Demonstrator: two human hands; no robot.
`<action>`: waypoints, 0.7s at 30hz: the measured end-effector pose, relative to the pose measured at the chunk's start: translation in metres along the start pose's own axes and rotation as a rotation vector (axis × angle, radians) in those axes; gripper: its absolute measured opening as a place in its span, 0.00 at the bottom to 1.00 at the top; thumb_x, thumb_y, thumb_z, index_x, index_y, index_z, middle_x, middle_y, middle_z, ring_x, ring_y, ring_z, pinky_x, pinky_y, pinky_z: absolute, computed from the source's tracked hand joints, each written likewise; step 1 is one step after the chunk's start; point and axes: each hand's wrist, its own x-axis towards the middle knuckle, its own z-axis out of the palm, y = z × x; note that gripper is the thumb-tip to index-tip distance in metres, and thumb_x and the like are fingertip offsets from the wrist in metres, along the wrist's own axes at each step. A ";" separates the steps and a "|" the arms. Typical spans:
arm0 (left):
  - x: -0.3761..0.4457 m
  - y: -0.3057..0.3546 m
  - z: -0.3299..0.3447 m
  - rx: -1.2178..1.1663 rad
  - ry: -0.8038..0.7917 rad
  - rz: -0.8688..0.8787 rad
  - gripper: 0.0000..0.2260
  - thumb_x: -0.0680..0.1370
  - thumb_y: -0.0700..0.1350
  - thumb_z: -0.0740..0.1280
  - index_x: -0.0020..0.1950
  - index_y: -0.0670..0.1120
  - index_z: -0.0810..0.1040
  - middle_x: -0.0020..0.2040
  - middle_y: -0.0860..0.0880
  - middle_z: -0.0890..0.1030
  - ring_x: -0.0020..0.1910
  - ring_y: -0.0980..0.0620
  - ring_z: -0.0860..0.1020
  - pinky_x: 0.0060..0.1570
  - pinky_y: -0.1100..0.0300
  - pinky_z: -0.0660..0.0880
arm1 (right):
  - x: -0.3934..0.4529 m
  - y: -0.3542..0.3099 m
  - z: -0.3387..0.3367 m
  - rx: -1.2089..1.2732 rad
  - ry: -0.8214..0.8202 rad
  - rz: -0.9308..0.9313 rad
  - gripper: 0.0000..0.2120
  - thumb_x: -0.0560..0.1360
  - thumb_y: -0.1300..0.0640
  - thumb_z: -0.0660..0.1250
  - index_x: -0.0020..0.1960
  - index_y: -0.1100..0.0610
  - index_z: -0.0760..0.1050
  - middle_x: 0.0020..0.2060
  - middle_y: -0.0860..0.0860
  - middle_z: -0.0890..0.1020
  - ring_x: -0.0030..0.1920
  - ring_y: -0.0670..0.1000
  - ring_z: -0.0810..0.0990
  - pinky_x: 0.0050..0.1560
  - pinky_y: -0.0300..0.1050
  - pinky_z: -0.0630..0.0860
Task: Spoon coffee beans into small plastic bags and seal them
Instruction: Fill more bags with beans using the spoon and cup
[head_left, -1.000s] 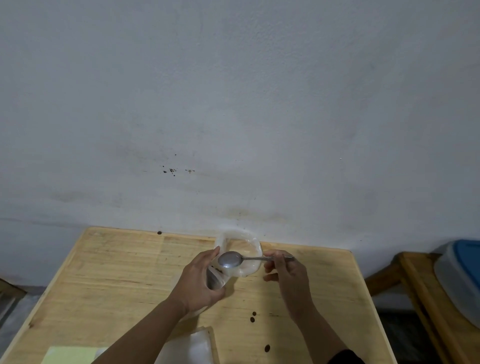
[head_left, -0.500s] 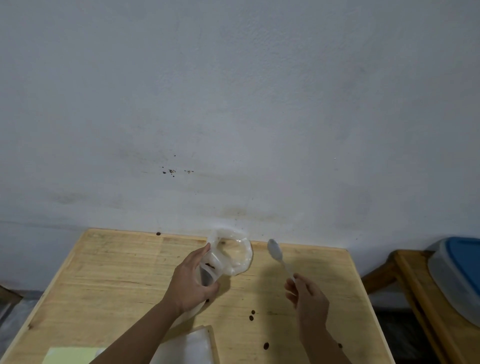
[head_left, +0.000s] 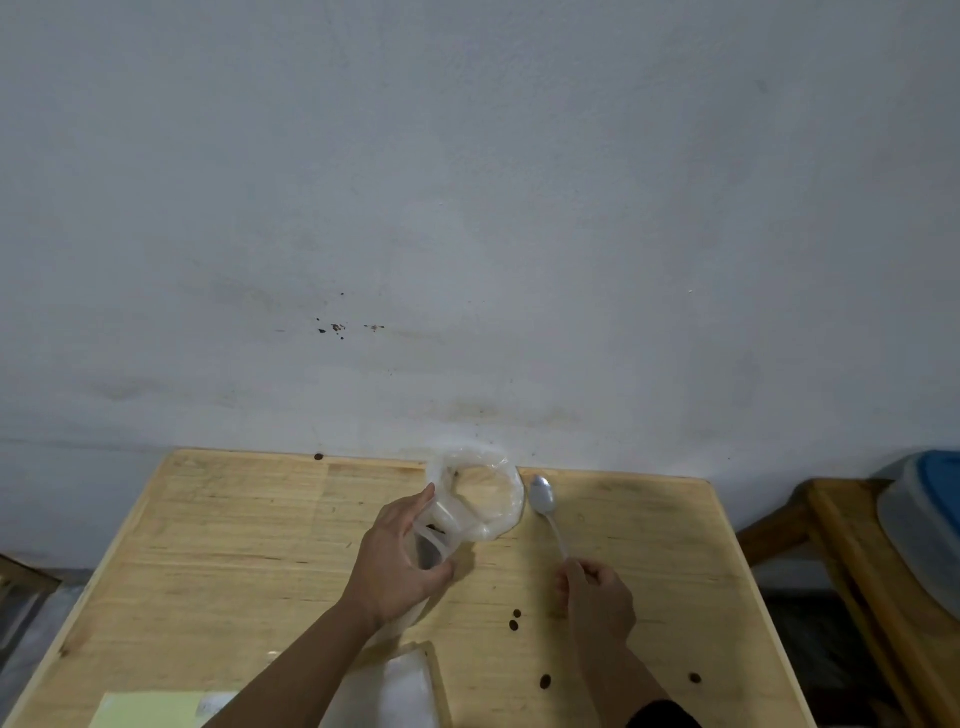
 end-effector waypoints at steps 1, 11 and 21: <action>0.000 0.000 -0.001 0.001 -0.005 0.000 0.46 0.55 0.71 0.68 0.71 0.55 0.66 0.63 0.58 0.68 0.62 0.61 0.68 0.64 0.61 0.66 | 0.001 0.002 0.001 -0.038 -0.003 -0.005 0.04 0.73 0.56 0.67 0.43 0.55 0.80 0.34 0.51 0.83 0.37 0.51 0.81 0.39 0.41 0.72; -0.005 0.016 -0.019 -0.044 0.012 0.081 0.43 0.60 0.64 0.71 0.72 0.54 0.64 0.66 0.59 0.69 0.66 0.62 0.67 0.67 0.62 0.66 | -0.016 -0.020 -0.004 -0.260 -0.042 -0.248 0.11 0.76 0.54 0.61 0.40 0.56 0.78 0.29 0.47 0.76 0.31 0.45 0.73 0.34 0.33 0.67; -0.015 0.050 -0.049 -0.036 0.057 0.242 0.53 0.55 0.73 0.70 0.75 0.52 0.57 0.64 0.59 0.65 0.64 0.65 0.64 0.58 0.79 0.58 | -0.110 -0.111 0.003 0.222 -0.659 -0.392 0.14 0.80 0.52 0.56 0.50 0.55 0.80 0.45 0.53 0.85 0.48 0.48 0.84 0.48 0.38 0.79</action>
